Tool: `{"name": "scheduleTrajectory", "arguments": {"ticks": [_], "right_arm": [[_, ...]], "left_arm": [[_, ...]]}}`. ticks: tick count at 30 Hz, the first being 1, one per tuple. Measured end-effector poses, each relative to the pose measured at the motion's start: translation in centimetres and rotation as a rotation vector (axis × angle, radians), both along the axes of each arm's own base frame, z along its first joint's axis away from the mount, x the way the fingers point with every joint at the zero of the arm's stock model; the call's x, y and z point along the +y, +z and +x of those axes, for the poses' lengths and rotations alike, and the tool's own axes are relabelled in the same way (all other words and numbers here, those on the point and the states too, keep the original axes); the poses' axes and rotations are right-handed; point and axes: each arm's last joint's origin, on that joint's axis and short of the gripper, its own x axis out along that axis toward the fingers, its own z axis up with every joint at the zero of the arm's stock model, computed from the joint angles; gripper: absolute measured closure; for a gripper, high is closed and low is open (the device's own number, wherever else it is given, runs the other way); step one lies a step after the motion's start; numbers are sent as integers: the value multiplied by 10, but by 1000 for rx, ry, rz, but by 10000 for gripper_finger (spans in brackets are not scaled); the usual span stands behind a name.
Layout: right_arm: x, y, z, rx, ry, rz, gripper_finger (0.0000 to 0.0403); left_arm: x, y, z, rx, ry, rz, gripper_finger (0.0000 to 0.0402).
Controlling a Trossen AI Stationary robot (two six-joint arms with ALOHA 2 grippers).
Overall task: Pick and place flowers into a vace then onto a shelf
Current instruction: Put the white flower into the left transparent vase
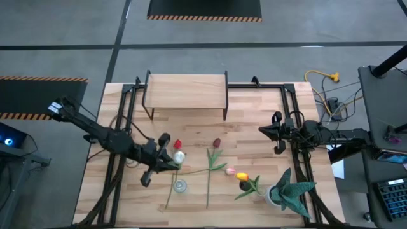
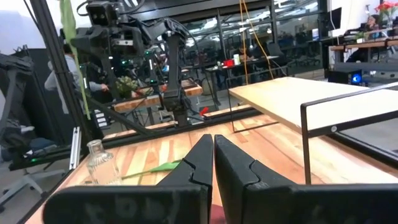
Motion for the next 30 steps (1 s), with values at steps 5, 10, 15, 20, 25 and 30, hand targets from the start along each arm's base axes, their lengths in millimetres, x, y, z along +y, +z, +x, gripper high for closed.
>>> {"name": "scheduleTrajectory", "arguments": {"ticks": [5,10,15,20,25,30], "right_arm": [[0,-1,0,6,2,18,394],[0,-1,0,6,2,18,394],[0,-1,0,5,3,18,394],[0,-1,0,5,2,18,394],[0,-1,0,4,2,18,394],[-1,-1,0,2,-20,43,394]], "left_arm": [[-6,-13,12,46,0,25,394],[-10,-28,19,92,-2,45,394],[-10,-36,19,77,-3,33,394],[-9,-48,16,75,-3,31,394],[-7,-66,13,120,-4,55,394],[-5,-81,10,190,5,-18,388]]}}
